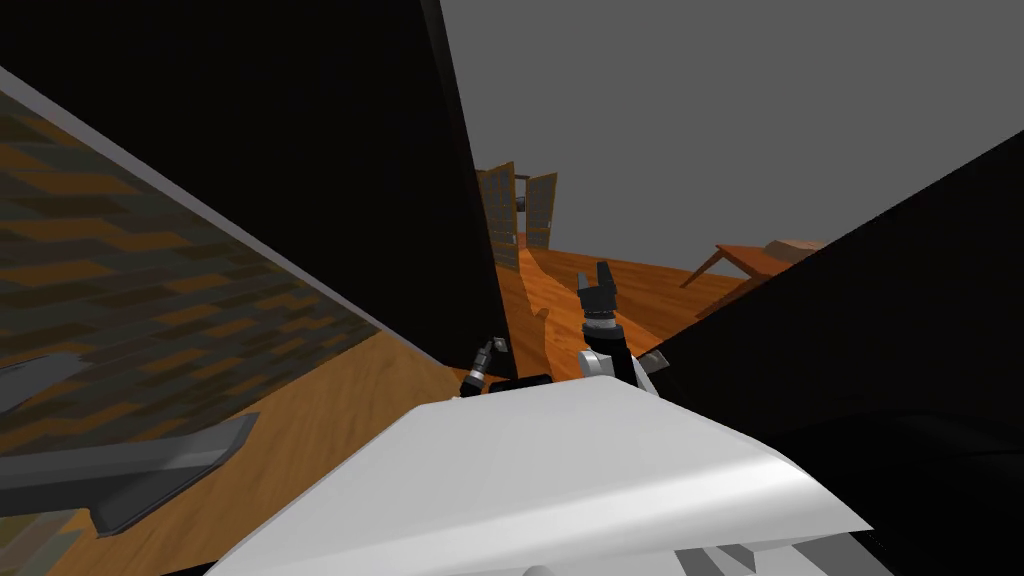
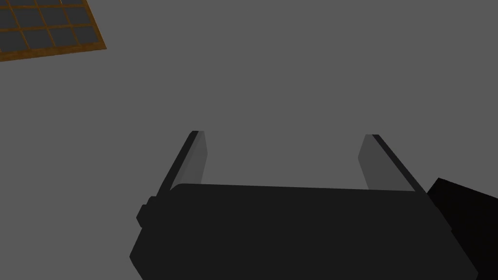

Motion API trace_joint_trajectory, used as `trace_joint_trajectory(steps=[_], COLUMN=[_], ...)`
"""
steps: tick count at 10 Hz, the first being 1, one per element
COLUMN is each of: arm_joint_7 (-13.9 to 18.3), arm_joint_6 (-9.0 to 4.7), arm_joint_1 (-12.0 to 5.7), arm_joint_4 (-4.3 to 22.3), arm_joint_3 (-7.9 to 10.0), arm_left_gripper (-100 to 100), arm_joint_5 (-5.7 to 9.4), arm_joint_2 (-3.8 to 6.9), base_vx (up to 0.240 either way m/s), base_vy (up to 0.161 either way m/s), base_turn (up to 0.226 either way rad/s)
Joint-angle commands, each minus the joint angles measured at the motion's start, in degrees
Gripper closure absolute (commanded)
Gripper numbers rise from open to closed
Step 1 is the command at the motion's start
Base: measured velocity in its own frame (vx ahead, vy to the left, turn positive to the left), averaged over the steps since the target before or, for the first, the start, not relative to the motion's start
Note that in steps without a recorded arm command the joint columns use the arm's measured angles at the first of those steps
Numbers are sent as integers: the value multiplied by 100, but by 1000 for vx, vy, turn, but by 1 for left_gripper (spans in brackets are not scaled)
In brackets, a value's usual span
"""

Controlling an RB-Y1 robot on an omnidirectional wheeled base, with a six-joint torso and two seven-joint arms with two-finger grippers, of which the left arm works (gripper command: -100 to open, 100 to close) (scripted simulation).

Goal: Push the door open

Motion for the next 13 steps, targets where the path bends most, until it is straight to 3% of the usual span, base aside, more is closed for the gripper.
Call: trace_joint_trajectory(steps=[1, 4, 8, 9, 10, 13], arm_joint_7=[-13, -24, -44, -61, -99, -159], arm_joint_6=[3, 7, 12, -10, -11, -5], arm_joint_1=[141, 266, 480, 455, 398, 286], arm_joint_4=[-105, -198, -358, -305, -252, -159], arm_joint_3=[-37, -70, -127, -115, -104, -80], arm_left_gripper=[-100, -100, -100, -100, -100, -100], arm_joint_5=[-29, -54, -98, -92, -55, 13], arm_joint_2=[84, 15, -441, -390, -245, -110], base_vx=[-38, -204, -207, -53, 118, 220], base_vy=[-31, 30, 14, -14, -33, -68], base_turn=[152, 53, 65, 6, -31, -18])
